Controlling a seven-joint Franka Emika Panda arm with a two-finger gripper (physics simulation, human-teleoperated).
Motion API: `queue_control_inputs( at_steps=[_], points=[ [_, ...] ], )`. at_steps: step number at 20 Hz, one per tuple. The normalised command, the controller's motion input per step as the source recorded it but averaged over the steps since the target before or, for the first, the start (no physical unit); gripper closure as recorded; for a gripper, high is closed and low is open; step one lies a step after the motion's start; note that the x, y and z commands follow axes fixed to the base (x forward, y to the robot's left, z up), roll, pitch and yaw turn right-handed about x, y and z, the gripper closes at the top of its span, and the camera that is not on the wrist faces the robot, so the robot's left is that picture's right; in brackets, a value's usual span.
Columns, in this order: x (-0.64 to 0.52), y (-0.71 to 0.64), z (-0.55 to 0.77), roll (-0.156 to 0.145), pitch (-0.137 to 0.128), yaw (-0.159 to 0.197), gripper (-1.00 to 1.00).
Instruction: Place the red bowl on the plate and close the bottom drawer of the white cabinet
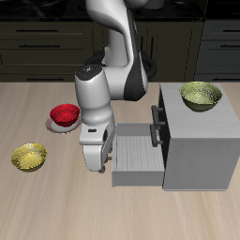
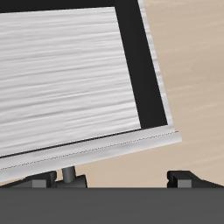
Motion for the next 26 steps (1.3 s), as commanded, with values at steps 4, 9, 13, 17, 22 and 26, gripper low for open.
queue_control_inputs(
  at_steps=[4,9,13,17,22,26],
  points=[
    [0.06,0.23,-0.13,0.032,-0.003,-0.021,-1.0],
    [0.02,0.34,-0.15,0.061,-0.035,0.031,-1.0],
    [0.05,0.36,-0.11,0.108,0.013,0.084,-1.0],
    [0.17,0.47,0.02,0.121,0.014,0.051,-1.0],
    [0.1,0.38,-0.03,0.063,0.01,-0.011,-1.0],
    [0.09,0.35,-0.07,0.049,-0.007,-0.016,-1.0]
  ],
)
